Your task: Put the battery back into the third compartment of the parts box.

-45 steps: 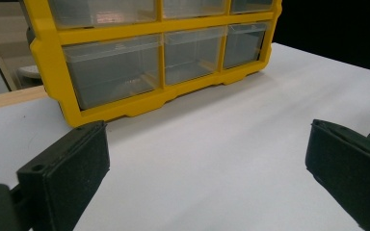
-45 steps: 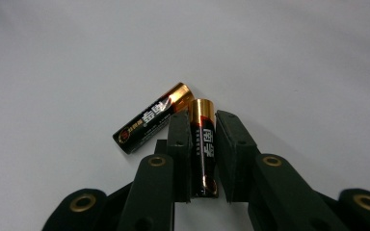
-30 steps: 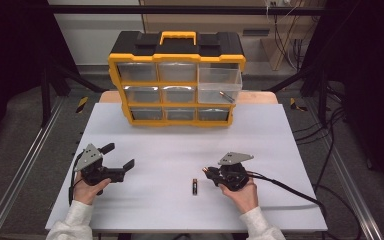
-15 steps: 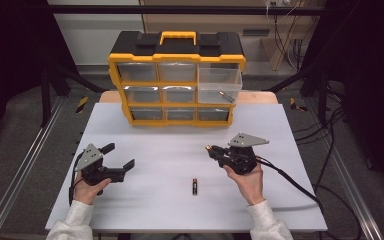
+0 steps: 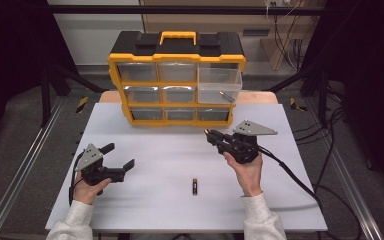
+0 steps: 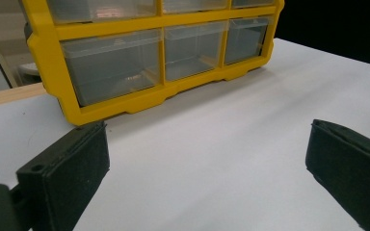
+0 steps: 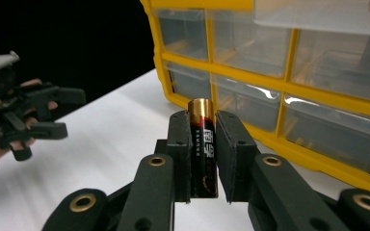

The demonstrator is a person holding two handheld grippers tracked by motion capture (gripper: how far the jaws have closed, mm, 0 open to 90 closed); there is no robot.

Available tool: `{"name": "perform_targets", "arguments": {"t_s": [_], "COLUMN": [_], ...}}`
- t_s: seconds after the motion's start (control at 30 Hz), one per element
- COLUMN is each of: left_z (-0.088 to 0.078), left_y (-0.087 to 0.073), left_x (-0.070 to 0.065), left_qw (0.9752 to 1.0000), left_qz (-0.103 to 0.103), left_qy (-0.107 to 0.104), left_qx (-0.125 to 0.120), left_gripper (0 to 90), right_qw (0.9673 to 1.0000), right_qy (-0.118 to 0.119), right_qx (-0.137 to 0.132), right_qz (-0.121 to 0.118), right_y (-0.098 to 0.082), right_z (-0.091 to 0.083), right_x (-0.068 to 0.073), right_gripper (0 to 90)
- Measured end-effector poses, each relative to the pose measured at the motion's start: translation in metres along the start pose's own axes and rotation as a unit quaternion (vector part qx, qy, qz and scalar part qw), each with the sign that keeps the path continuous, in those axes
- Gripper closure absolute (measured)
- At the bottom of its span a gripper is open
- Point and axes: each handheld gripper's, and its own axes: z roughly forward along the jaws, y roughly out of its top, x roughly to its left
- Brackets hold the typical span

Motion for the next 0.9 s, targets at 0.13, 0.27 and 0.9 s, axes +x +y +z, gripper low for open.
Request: {"name": "perform_targets", "arguments": {"t_s": [0.13, 0.27, 0.9], "left_z": [0.000, 0.000, -0.002], "left_y": [0.000, 0.000, 0.001], "left_x": [0.000, 0.000, 0.002], "left_qw": [1.0000, 1.0000, 1.0000], "left_qz": [0.000, 0.000, -0.002], "left_qy": [-0.001, -0.001, 0.001], "left_qx": [-0.001, 0.001, -0.005], "left_gripper": [1.0, 1.0, 1.0], "right_qw": [0.9999, 0.9998, 0.9982], "right_qy": [-0.001, -0.005, -0.029], "right_qx": [-0.012, -0.021, -0.031], "right_qz": [-0.003, -0.002, -0.041], "right_y": [0.007, 0.014, 0.071], "right_z": [-0.009, -0.020, -0.036], "right_x": [-0.002, -0.007, -0.008], "right_gripper": [77.3, 77.3, 77.3]}}
